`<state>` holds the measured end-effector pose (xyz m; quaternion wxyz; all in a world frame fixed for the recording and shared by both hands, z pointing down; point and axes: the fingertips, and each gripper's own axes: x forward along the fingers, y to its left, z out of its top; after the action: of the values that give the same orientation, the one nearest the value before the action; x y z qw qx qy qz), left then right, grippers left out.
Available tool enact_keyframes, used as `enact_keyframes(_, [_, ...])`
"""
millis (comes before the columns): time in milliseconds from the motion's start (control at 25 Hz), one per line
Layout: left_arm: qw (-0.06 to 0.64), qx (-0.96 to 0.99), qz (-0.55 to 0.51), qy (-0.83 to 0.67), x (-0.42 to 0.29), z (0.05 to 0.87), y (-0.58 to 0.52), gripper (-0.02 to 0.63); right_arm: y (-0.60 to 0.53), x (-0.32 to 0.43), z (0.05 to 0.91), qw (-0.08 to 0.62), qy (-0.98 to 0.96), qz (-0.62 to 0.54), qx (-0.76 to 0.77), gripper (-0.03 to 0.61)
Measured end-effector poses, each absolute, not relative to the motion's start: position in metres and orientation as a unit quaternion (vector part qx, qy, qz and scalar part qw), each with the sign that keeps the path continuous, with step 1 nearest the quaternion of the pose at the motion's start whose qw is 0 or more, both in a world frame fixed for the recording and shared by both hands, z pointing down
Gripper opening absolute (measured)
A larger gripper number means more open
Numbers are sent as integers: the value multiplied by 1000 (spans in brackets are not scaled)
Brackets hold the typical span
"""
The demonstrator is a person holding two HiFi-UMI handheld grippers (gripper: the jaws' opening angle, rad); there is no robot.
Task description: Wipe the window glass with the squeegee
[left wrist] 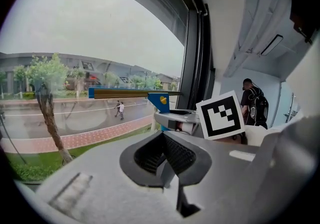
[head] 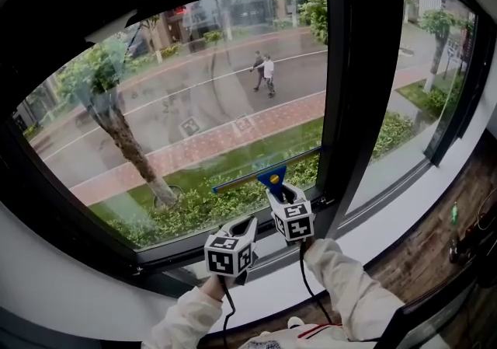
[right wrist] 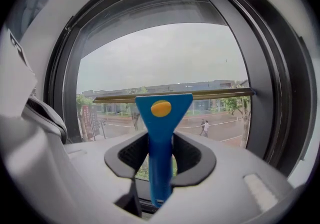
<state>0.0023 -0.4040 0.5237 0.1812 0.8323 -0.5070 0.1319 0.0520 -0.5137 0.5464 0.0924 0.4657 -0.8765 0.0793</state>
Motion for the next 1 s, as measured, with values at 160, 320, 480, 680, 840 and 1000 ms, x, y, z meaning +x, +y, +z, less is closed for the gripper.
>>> enact_keyframes(160, [192, 829, 136, -507, 3, 537, -403, 2, -512, 53, 573, 105, -875, 94, 463, 147])
enact_keyframes(320, [199, 826, 137, -509, 3, 545, -402, 2, -510, 55, 596, 120, -874, 97, 461, 147])
enact_keyframes(480, [209, 827, 138, -504, 8, 555, -399, 2, -508, 55, 610, 118, -876, 104, 455, 146])
enact_keyframes(680, [213, 830, 135, -498, 14, 561, -395, 2, -507, 55, 616, 116, -879, 107, 451, 146])
enact_keyframes(840, [215, 828, 136, -500, 15, 563, -393, 2, -503, 59, 630, 133, -875, 107, 453, 147])
enact_keyframes(1000, [222, 823, 137, -505, 14, 569, -391, 2, -501, 59, 639, 146, -874, 114, 450, 147])
